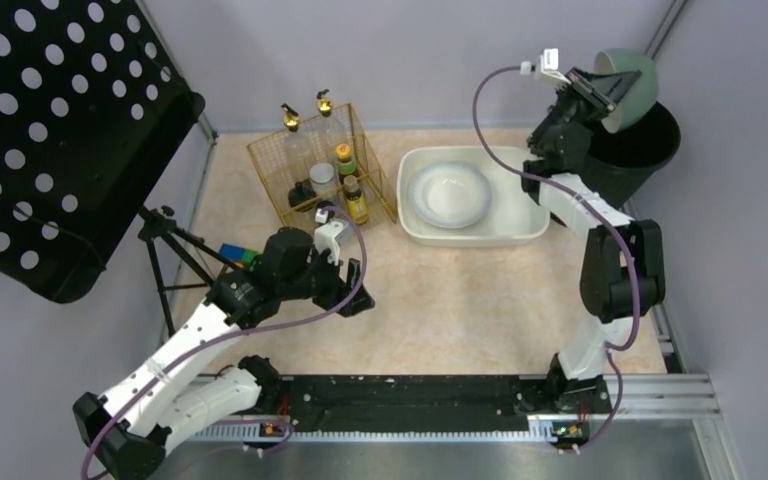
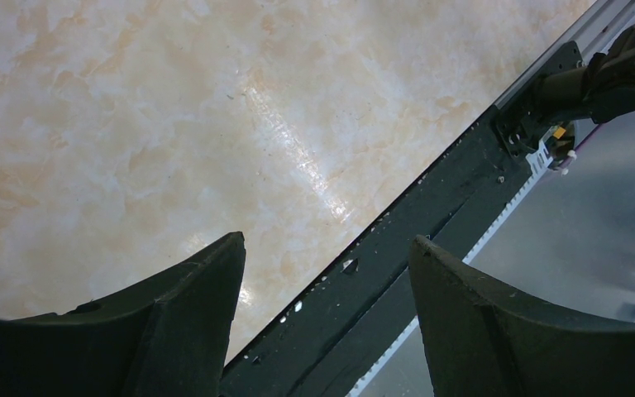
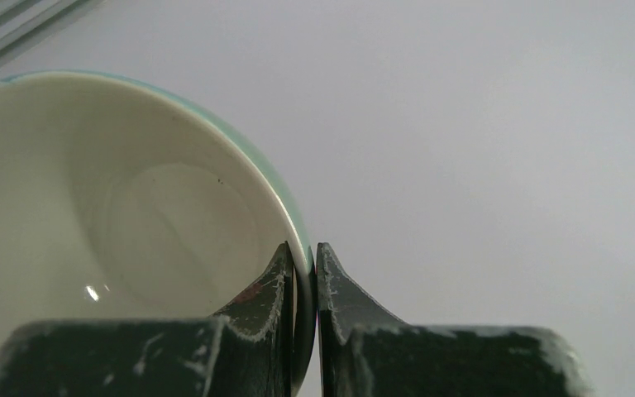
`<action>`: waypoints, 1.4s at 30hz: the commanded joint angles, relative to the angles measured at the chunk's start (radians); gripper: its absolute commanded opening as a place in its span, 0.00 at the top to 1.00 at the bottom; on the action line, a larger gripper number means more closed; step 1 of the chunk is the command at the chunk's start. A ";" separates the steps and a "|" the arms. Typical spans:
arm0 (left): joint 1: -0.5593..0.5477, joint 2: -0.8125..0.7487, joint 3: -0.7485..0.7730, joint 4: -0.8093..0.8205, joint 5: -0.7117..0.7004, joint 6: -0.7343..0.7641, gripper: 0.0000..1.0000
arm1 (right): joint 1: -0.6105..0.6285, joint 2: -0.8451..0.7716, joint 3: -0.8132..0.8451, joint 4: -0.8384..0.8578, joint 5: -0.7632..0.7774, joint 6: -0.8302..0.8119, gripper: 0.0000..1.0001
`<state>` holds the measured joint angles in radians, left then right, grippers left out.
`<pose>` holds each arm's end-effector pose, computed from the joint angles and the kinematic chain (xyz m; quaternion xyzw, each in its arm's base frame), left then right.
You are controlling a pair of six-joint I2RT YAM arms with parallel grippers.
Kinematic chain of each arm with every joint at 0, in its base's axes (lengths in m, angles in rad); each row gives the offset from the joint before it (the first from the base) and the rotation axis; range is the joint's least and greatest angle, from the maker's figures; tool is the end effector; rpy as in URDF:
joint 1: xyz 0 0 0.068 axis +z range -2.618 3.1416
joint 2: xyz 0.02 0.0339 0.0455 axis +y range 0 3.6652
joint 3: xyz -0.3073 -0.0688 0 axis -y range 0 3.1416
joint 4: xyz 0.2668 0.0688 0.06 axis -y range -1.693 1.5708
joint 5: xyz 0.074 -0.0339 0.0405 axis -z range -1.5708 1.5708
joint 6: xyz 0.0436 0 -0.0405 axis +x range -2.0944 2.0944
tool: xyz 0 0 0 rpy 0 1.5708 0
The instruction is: Clear the kitchen counter
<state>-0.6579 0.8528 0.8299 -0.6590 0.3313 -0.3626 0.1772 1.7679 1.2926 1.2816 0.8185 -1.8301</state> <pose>0.1301 -0.1185 0.3262 0.2011 0.8704 -0.3370 0.2973 0.4158 0.0421 0.4210 -0.0903 0.4952 -0.7266 0.4675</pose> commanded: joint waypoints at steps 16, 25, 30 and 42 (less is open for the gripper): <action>-0.004 0.026 -0.004 0.009 -0.037 0.022 0.23 | 0.256 -0.129 0.504 -0.312 0.241 0.499 1.00; -0.003 0.047 -0.001 -0.001 -0.091 0.016 0.23 | 0.338 -0.329 0.531 -1.371 0.108 1.587 1.00; -0.004 0.042 0.007 -0.002 -0.090 0.025 0.23 | 0.335 -0.333 0.523 -1.682 -0.048 1.913 1.00; -0.004 0.012 0.014 0.009 -0.095 0.045 0.23 | 0.164 -0.233 0.274 -1.768 -0.654 2.315 1.00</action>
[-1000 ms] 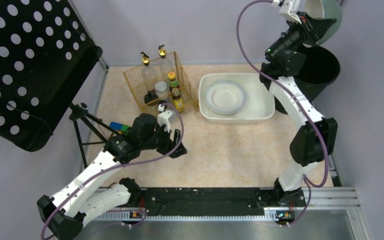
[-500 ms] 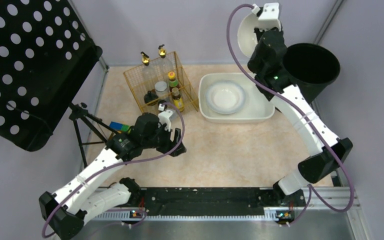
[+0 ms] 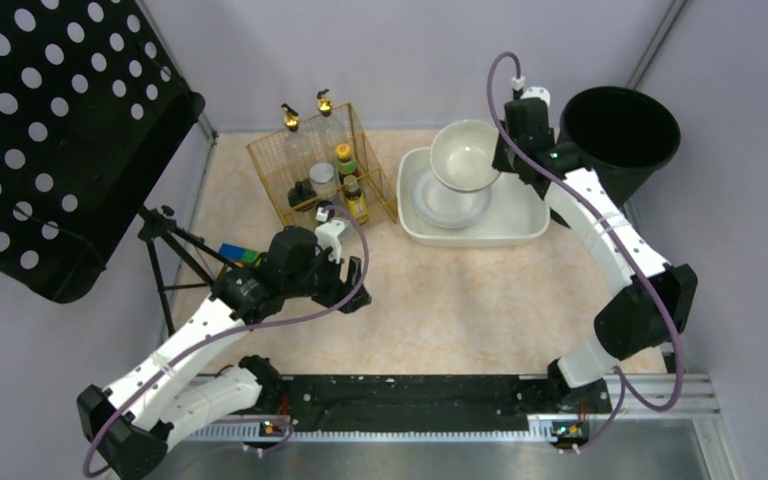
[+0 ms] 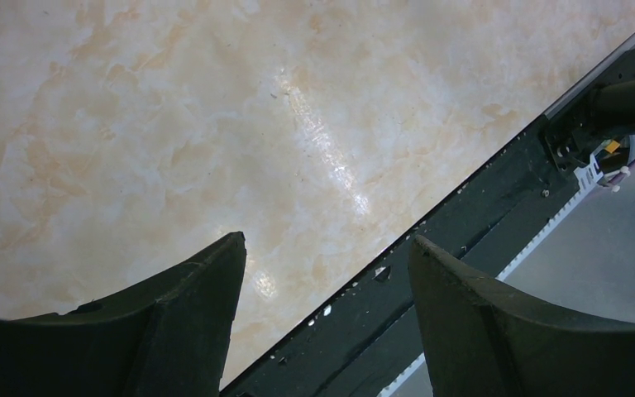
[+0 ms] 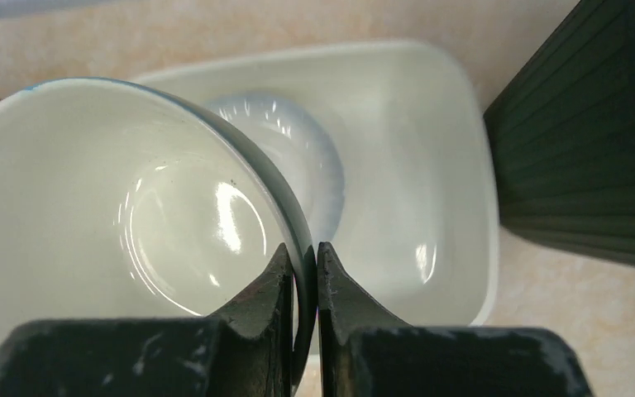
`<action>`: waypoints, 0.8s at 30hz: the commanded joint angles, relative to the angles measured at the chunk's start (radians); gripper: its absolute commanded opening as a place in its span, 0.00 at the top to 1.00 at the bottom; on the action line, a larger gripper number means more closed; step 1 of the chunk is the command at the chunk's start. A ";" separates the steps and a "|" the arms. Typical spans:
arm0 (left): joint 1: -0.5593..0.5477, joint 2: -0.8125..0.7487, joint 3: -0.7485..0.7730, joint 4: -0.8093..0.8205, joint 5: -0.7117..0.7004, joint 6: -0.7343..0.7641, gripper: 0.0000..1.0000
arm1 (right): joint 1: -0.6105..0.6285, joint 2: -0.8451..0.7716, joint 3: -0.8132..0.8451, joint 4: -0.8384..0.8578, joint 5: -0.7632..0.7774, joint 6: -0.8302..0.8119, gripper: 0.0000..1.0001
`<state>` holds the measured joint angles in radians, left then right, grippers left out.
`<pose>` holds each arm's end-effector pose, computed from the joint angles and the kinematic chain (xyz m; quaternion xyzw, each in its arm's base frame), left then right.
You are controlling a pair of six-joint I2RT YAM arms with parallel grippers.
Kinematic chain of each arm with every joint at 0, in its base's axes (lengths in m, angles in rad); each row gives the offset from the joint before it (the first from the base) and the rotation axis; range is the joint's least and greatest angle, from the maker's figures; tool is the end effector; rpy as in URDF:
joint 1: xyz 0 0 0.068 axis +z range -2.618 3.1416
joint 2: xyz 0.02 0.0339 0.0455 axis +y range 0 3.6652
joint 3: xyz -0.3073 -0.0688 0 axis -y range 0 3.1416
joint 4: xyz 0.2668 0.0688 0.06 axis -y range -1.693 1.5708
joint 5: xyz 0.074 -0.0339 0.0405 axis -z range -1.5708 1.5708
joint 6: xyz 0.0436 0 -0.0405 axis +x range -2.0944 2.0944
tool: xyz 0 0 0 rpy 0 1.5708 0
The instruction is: Clear the kitchen counter
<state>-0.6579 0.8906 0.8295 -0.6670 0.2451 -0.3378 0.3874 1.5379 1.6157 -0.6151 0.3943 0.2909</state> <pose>0.1387 -0.1206 0.3186 0.1937 0.8862 -0.2919 0.3034 0.3483 0.1240 0.4427 0.0555 0.8563 0.0006 0.5135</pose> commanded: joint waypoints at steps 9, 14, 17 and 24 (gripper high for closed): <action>-0.004 -0.053 0.008 0.024 -0.035 0.025 0.20 | -0.088 0.082 -0.202 0.315 -0.356 0.309 1.00; -0.004 -0.050 0.008 0.019 -0.054 0.025 0.17 | -0.096 0.140 -0.231 0.393 -0.351 0.352 1.00; -0.003 -0.047 0.008 0.017 -0.064 0.024 0.16 | -0.096 0.171 -0.227 0.422 -0.332 0.368 1.00; -0.003 -0.040 0.010 0.016 -0.069 0.022 0.02 | -0.097 0.219 -0.214 0.444 -0.295 0.369 1.00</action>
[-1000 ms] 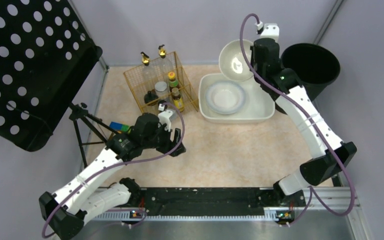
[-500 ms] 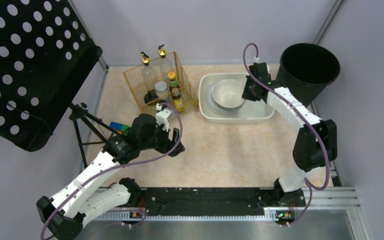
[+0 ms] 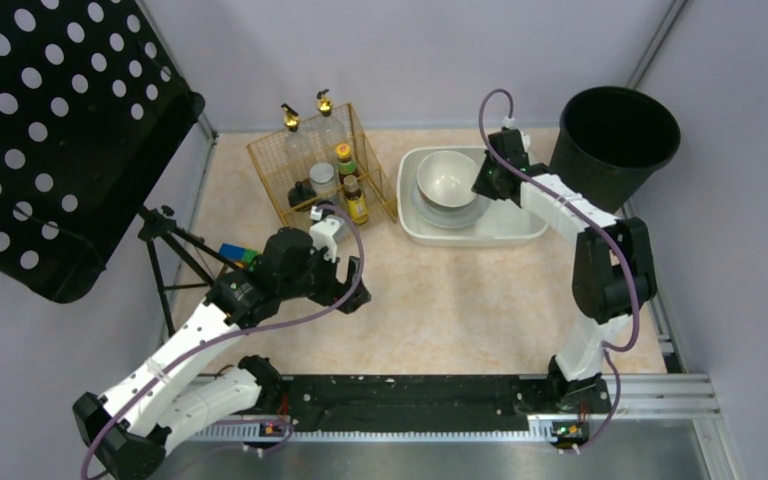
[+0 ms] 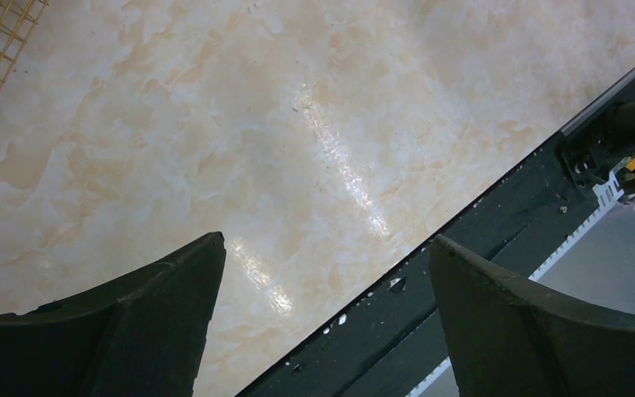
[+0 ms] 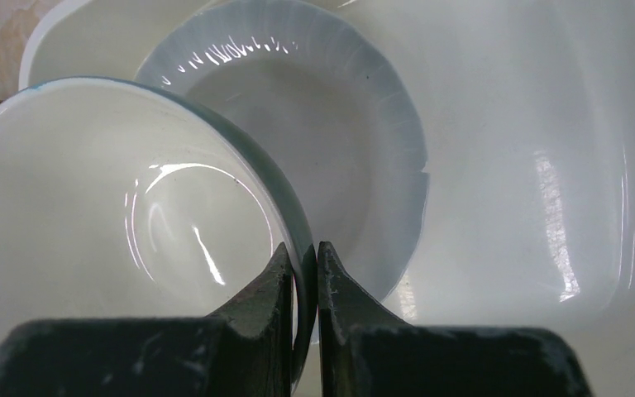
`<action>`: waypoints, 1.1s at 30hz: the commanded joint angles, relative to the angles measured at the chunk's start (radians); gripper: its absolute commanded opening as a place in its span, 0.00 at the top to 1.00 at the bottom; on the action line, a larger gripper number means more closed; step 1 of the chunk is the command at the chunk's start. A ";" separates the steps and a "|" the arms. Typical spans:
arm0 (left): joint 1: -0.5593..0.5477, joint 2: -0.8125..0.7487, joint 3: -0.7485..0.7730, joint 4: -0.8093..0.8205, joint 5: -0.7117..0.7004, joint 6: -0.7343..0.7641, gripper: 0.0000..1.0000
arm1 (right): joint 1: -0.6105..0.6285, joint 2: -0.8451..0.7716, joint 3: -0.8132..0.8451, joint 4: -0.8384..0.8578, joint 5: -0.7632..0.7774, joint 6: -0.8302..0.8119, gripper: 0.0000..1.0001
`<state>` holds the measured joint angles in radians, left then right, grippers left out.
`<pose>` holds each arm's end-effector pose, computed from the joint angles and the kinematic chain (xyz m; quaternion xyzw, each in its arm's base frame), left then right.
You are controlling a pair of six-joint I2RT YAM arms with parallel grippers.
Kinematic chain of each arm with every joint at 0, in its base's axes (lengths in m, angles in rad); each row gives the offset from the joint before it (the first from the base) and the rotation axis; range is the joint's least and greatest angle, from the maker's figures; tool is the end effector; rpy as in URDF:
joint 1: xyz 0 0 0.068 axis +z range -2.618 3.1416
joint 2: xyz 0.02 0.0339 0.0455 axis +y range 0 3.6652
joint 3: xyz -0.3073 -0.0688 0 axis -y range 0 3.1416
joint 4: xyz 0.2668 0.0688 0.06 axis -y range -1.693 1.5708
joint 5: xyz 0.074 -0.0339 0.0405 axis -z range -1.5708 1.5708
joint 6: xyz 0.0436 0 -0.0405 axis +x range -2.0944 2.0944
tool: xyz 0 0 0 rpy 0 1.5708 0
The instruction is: Clear the kitchen counter
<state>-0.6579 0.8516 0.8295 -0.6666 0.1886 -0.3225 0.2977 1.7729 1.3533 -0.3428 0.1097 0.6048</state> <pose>0.1341 -0.1140 0.3245 0.1899 0.8809 -0.2752 0.3349 0.4169 0.1229 0.2796 0.1617 0.9039 0.1259 0.3754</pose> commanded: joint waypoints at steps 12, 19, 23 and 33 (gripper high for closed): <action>-0.003 -0.004 0.013 0.014 -0.017 0.006 0.01 | -0.008 0.026 0.001 0.212 0.023 0.042 1.00; -0.004 -0.005 0.011 0.013 -0.021 0.006 0.01 | -0.008 0.062 0.013 0.215 0.055 0.037 1.00; -0.003 -0.001 0.011 0.012 -0.023 0.007 0.01 | -0.008 0.076 0.024 0.208 0.078 0.027 1.00; -0.003 0.001 0.013 0.008 -0.034 0.007 0.01 | 0.012 0.112 0.078 0.163 0.118 0.003 1.00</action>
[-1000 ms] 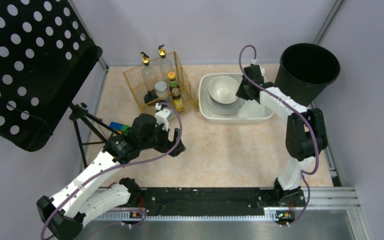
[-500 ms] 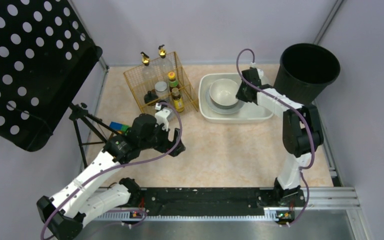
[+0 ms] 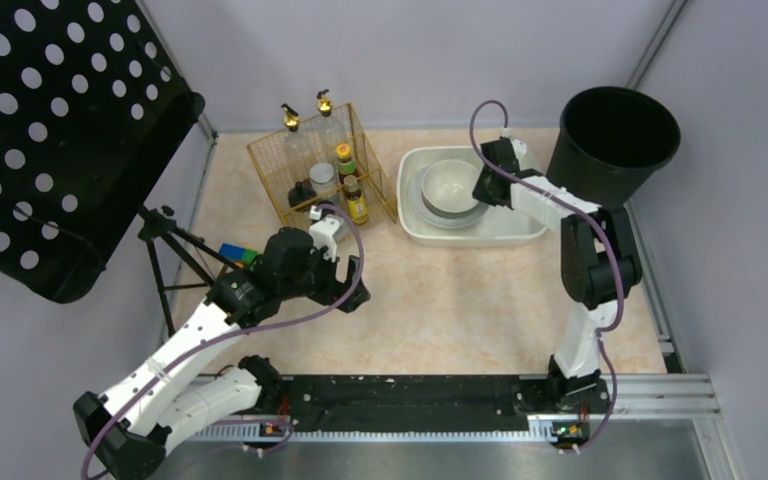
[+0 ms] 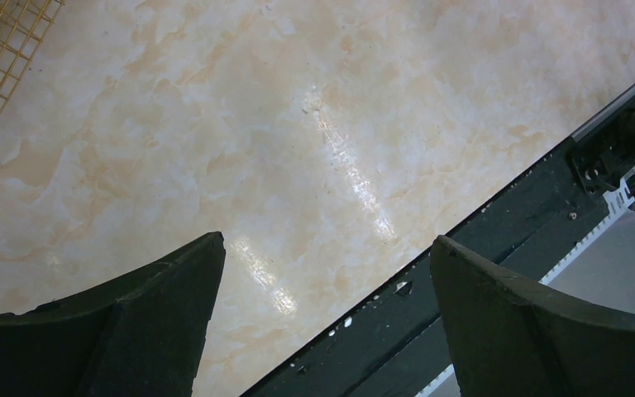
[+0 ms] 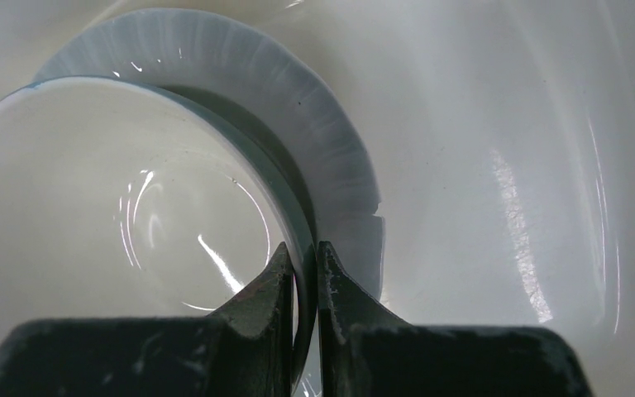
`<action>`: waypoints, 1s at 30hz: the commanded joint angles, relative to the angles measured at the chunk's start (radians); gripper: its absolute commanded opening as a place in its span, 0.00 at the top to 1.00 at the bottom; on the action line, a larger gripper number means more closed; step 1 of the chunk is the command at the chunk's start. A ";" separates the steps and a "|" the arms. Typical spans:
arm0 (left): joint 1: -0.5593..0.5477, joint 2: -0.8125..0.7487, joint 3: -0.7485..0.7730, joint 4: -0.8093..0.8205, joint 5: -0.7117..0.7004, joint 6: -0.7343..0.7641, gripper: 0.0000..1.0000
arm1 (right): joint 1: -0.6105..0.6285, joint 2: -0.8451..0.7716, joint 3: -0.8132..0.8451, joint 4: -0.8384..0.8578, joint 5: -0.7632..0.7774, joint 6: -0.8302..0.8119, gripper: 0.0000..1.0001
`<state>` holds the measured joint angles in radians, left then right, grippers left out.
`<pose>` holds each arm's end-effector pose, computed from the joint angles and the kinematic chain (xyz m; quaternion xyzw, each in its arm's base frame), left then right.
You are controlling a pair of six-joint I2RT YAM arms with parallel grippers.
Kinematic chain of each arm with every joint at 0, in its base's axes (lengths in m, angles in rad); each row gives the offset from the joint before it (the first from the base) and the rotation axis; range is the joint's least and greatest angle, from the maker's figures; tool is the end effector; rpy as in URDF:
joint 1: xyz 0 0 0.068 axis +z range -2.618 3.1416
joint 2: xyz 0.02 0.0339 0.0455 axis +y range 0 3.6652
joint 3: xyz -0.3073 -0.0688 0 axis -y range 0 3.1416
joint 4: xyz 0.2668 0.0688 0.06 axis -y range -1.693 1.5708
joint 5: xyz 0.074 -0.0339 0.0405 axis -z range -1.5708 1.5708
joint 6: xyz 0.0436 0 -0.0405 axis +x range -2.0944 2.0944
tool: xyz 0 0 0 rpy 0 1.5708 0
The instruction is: Clear the kitchen counter
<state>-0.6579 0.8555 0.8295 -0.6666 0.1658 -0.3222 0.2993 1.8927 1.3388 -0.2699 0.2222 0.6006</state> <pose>0.1355 -0.1138 0.3238 0.1854 0.8835 -0.2655 0.3385 0.4375 0.1249 0.2302 0.1789 0.9088 0.0648 0.3714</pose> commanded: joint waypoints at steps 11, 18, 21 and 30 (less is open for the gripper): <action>-0.004 -0.006 0.010 0.006 -0.011 0.005 0.01 | 0.014 -0.002 0.134 0.052 -0.038 -0.006 0.50; -0.004 -0.005 0.011 0.010 -0.008 0.005 0.01 | 0.014 -0.107 0.151 -0.006 -0.094 -0.041 0.01; -0.003 -0.005 0.012 0.013 0.002 0.006 0.01 | 0.014 -0.191 0.106 -0.014 -0.111 -0.062 0.01; -0.004 0.002 0.077 0.015 -0.034 -0.057 0.01 | 0.060 -0.500 -0.078 -0.027 -0.236 -0.075 0.01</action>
<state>-0.6579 0.8555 0.8326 -0.6666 0.1604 -0.3412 0.3099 1.5520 1.3659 -0.3191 0.0471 0.5457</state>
